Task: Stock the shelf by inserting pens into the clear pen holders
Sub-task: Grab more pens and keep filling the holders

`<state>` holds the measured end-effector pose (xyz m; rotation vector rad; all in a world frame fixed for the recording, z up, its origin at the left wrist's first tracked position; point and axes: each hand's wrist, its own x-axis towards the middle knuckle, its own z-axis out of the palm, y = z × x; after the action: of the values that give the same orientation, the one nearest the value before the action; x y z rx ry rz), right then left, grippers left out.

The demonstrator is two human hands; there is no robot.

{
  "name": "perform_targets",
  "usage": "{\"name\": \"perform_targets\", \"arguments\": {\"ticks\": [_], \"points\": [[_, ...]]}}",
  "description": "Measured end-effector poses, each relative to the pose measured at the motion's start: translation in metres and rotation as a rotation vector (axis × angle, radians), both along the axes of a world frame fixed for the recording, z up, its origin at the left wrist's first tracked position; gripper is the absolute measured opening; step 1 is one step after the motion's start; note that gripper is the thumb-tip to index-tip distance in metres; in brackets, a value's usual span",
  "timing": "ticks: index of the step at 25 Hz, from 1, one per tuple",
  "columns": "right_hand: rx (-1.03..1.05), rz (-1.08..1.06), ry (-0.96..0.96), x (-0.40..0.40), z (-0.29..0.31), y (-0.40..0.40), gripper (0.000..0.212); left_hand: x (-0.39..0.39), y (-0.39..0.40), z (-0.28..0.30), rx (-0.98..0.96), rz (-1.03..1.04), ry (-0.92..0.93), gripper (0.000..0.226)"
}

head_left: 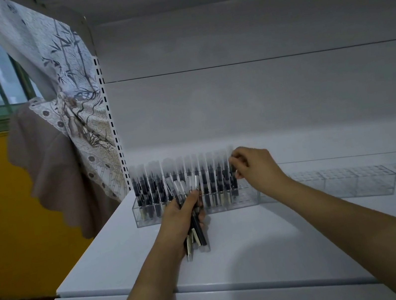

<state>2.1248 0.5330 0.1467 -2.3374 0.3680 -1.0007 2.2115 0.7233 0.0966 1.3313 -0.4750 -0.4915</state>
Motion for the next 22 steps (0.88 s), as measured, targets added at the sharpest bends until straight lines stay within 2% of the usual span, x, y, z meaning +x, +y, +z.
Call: {"name": "perform_targets", "arguments": {"ticks": [5,9,11,13,15,18,22], "points": [[-0.028,-0.079,-0.017,0.005,-0.013,-0.001,0.027,-0.002,0.000,0.000,-0.029,-0.034,0.011,0.024],[0.047,-0.060,0.018,0.003,-0.025,-0.002,0.022,-0.002,-0.001,-0.001,-0.015,-0.037,-0.012,0.025],[-0.037,-0.103,0.079,0.000,-0.026,-0.002,0.023,-0.001,-0.002,-0.002,-0.001,-0.042,-0.031,0.026],[-0.067,-0.151,0.037,-0.011,-0.021,0.003,0.029,-0.005,-0.005,0.001,-0.003,-0.087,-0.055,0.026],[0.063,-0.076,-0.037,-0.024,-0.015,0.011,0.033,-0.014,-0.015,0.009,0.004,-0.157,-0.120,0.023],[0.333,0.188,-0.020,-0.039,-0.005,0.020,0.029,-0.027,-0.039,0.022,0.034,-0.202,-0.270,0.025],[0.297,0.090,-0.054,-0.043,0.006,0.003,0.027,-0.032,-0.068,0.034,0.035,-0.172,-0.335,0.028]]}}
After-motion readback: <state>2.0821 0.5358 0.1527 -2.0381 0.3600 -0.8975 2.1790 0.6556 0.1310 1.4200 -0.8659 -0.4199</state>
